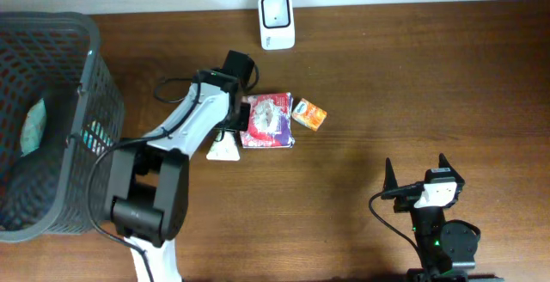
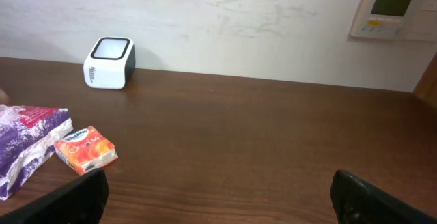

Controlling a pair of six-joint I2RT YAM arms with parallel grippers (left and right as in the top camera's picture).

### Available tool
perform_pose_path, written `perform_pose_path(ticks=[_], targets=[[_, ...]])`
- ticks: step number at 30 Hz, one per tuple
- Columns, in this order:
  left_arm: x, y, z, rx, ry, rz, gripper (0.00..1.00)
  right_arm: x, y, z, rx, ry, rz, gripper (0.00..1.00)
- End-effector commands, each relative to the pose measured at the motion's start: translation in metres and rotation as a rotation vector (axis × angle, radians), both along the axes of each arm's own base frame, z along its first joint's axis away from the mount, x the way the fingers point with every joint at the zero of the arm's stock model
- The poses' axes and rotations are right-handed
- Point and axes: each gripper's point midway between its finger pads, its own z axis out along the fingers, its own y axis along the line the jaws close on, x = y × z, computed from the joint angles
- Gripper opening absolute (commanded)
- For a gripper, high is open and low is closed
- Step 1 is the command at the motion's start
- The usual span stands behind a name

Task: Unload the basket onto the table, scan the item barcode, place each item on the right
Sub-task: 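Lift white tube with left gripper and set it beside snack bag, then reach left gripper into basket and grasp green wipes pack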

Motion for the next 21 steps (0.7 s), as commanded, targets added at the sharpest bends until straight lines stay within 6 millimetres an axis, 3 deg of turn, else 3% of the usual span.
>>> perform_pose_path(ticks=[1,3,4,5,7,8,11,13,15,17,18,21], targets=[[0.006,0.000,0.004,0.012,-0.025,0.013,0.31,0.000,0.000,-0.003,0.011,0.004,-0.004,0.99],[0.013,-0.002,0.016,0.006,-0.044,0.013,0.67,0.000,0.000,-0.003,0.010,0.004,-0.004,0.99],[0.029,-0.007,0.052,-0.013,-0.103,0.016,0.82,0.000,0.000,-0.003,0.010,0.005,-0.004,0.99],[0.040,-0.009,0.086,-0.033,-0.157,0.021,0.88,0.000,0.000,-0.003,0.010,0.005,-0.004,0.99],[0.058,-0.007,0.186,-0.093,-0.322,0.039,0.99,0.000,0.000,-0.003,0.010,0.004,-0.004,0.99],[0.060,-0.002,0.250,-0.133,-0.445,0.052,0.99,0.000,0.000,-0.003,0.010,0.005,-0.004,0.99],[0.045,0.030,0.356,-0.194,-0.679,0.102,0.99,0.000,0.000,-0.003,0.010,0.005,-0.004,0.99],[0.032,0.060,0.391,-0.197,-0.769,0.153,0.99,0.000,0.000,-0.003,0.010,0.005,-0.004,0.99],[0.021,0.109,0.409,-0.166,-0.822,0.255,0.99,0.000,0.000,-0.003,0.010,0.005,-0.004,0.99],[0.014,0.168,0.410,-0.107,-0.831,0.388,0.99,0.000,0.000,-0.003,0.011,0.005,-0.004,0.99],[0.010,0.196,0.410,-0.080,-0.840,0.452,0.95,0.000,0.000,-0.003,0.010,0.005,-0.004,0.99],[-0.004,0.260,0.415,-0.016,-0.873,0.597,0.93,0.000,0.000,-0.003,0.010,0.004,-0.004,0.99]])
